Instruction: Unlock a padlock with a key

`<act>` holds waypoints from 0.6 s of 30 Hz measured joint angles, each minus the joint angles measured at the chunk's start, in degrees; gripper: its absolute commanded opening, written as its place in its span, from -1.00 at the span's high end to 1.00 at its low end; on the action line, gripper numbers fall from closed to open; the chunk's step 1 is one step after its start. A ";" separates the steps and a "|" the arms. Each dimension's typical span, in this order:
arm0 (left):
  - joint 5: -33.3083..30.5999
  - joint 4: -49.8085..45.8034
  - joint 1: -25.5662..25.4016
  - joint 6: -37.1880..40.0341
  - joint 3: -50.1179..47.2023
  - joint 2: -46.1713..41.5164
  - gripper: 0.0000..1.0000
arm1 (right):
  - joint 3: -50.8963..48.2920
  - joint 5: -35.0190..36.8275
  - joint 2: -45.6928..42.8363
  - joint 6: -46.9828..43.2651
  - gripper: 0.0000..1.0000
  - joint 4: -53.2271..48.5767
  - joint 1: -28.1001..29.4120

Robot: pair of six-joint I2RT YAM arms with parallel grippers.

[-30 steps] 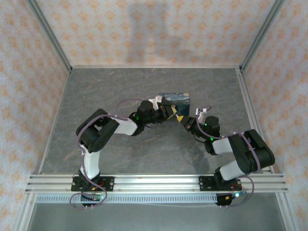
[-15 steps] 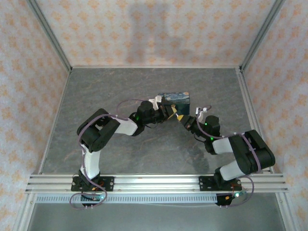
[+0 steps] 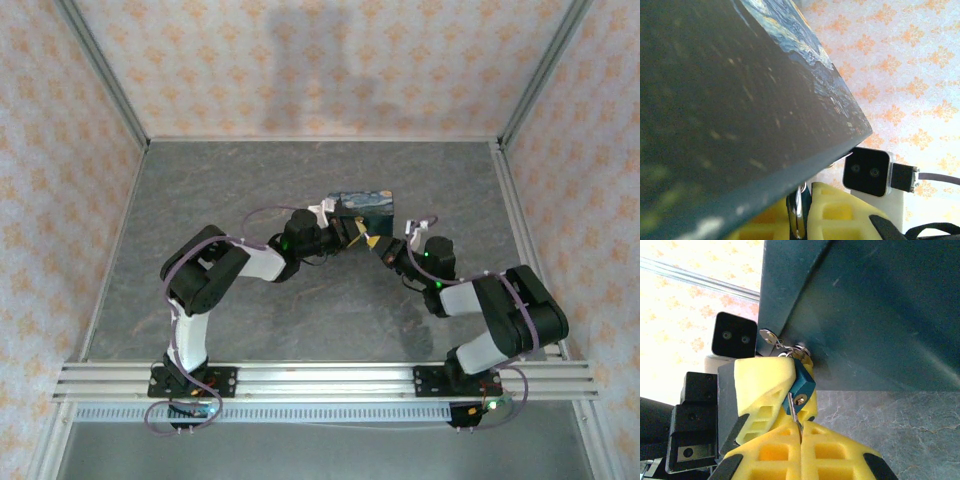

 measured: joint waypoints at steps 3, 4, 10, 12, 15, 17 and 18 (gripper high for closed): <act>0.00 0.35 0.00 -0.15 0.00 0.44 1.00 | -0.68 0.00 -0.31 -0.02 1.00 -0.13 0.00; 0.00 0.35 0.00 -0.15 0.00 0.52 1.00 | -0.85 -0.02 -0.37 0.00 1.00 -0.20 0.00; 0.00 0.74 0.00 -0.81 0.00 0.52 1.00 | -1.11 -0.02 -0.37 0.00 1.00 -0.59 0.00; 0.00 0.81 0.00 -1.01 0.00 0.52 1.00 | -1.11 -0.02 -0.37 0.00 1.00 -0.59 0.00; 0.00 1.05 0.00 -1.05 0.00 0.52 1.00 | -1.09 -0.02 -0.37 0.00 1.00 -0.57 0.00; 0.02 1.44 0.00 -1.18 0.00 0.52 1.00 | -0.98 -0.04 -0.37 0.00 1.00 -0.59 0.00; 0.02 1.62 0.00 -1.18 0.00 0.52 1.00 | -0.85 -0.04 -0.37 0.00 1.00 -0.63 0.00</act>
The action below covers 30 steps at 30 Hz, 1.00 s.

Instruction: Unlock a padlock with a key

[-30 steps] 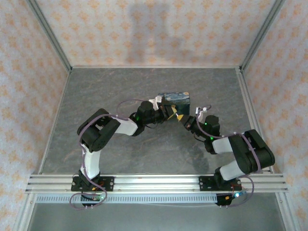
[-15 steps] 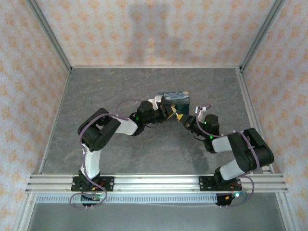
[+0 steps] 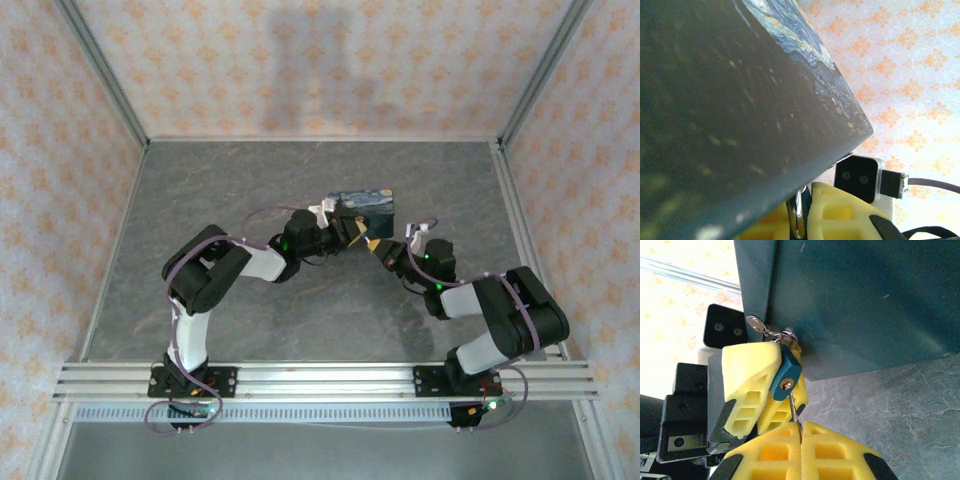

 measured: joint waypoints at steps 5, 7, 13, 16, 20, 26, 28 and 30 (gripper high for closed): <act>-0.02 0.50 0.11 -0.04 0.00 0.00 1.00 | 1.40 -0.17 0.26 0.02 1.00 -0.17 0.00; -0.09 0.85 0.22 -0.04 0.00 0.00 1.00 | 1.97 -0.35 0.72 0.02 1.00 -0.22 0.11; -0.09 1.36 0.76 -0.31 -0.11 0.00 1.00 | 3.56 -0.85 1.62 0.00 1.00 -1.01 0.11; -0.11 1.38 0.94 -0.44 -0.13 0.00 1.00 | 4.04 -1.51 2.25 -0.02 1.00 -1.01 0.11; -0.04 1.68 1.11 -0.52 -0.28 0.00 1.00 | 4.59 -1.95 2.45 -0.52 1.00 -1.64 0.04; -0.07 2.21 1.18 -1.11 -0.44 0.00 1.00 | 5.27 -3.19 3.39 -0.61 1.00 -1.88 -0.96; -0.24 2.23 1.25 -1.31 -0.50 0.02 1.00 | 5.73 -3.67 4.26 -0.39 1.00 -1.79 -1.16; -0.28 2.25 1.51 -1.38 -0.63 0.04 1.00 | 6.25 -4.31 5.70 0.52 1.00 -0.85 -1.29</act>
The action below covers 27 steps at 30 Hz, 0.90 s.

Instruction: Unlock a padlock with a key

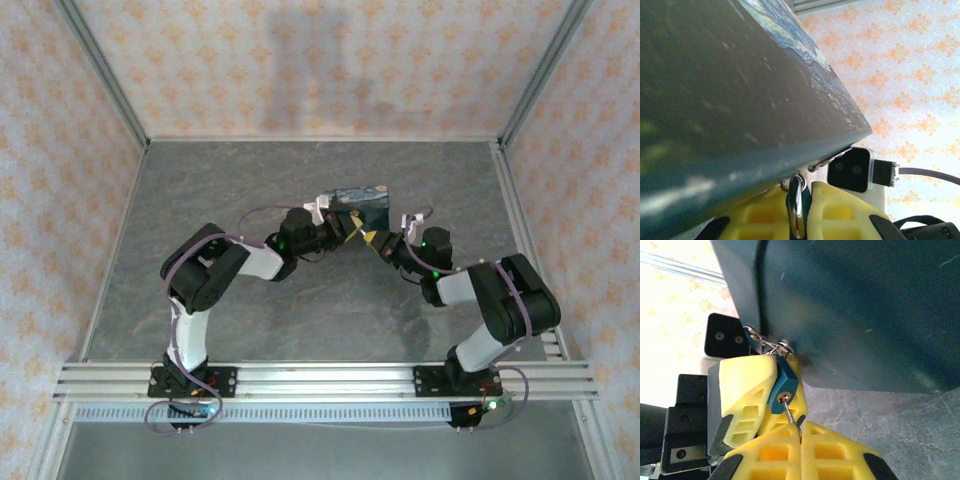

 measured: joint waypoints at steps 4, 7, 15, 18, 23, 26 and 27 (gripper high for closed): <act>-0.20 0.11 0.33 -0.02 -0.13 0.11 1.00 | 0.35 -1.33 3.80 3.61 1.00 4.81 -0.28; -0.33 0.13 0.37 -0.02 -0.17 0.11 1.00 | 0.35 -2.64 7.26 7.82 1.00 10.14 -0.92; -0.42 0.31 0.37 -0.07 -0.24 0.11 1.00 | 0.57 -4.44 10.36 14.78 1.00 14.84 -1.75; -0.44 0.31 0.37 -0.07 -0.24 0.13 1.00 | 0.92 -4.61 9.18 14.49 1.00 12.37 -1.88; -0.35 0.61 0.37 -0.15 -0.24 0.13 1.00 | 2.47 -3.54 2.36 8.31 1.00 -0.13 -1.99; -0.20 1.18 0.37 -0.15 -0.24 0.13 1.00 | 3.48 -2.47 0.20 5.68 1.00 -4.55 -1.99; -0.20 1.18 0.37 -0.15 -0.24 0.13 1.00 | 3.80 -2.14 -0.17 4.96 1.00 -5.68 -1.97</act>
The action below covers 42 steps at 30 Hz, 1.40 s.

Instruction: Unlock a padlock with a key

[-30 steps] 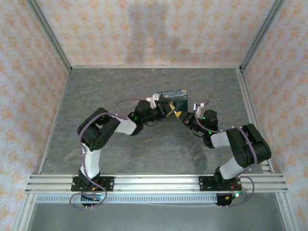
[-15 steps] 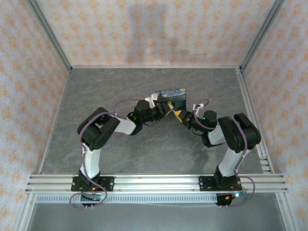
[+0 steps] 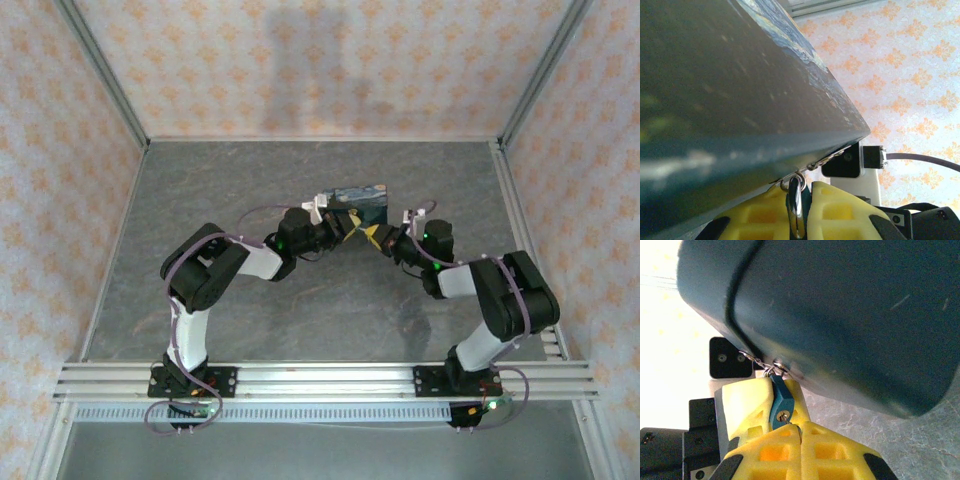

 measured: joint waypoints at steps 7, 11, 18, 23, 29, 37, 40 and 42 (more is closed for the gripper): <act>-0.13 -0.02 0.09 -0.02 0.00 0.00 1.00 | 1.38 1.81 -0.59 -2.97 1.00 -3.52 0.81; -0.76 0.04 0.11 -0.17 0.00 0.02 1.00 | 0.63 2.82 1.09 -0.81 1.00 0.72 1.18; -0.98 0.07 0.13 -0.48 -0.02 0.70 1.00 | -2.34 10.12 1.16 -1.92 1.00 4.94 4.83; -0.55 0.46 -0.04 -0.87 -0.33 0.79 1.00 | -4.46 15.54 -0.96 -3.69 1.00 5.57 6.91; -0.44 0.85 -0.04 -1.14 -0.33 0.79 1.00 | -5.51 19.63 -0.98 -3.78 1.00 7.89 8.72; -0.68 0.90 -0.07 -1.38 -0.61 0.96 1.00 | -7.65 22.84 5.49 0.85 1.00 20.41 10.14; -1.33 0.92 -0.04 -1.38 -0.79 0.98 1.00 | -7.69 25.11 6.49 2.01 1.00 21.94 11.67; -1.66 1.31 -0.02 -1.40 -0.92 0.98 1.00 | -7.69 26.77 6.51 2.25 1.00 22.32 12.55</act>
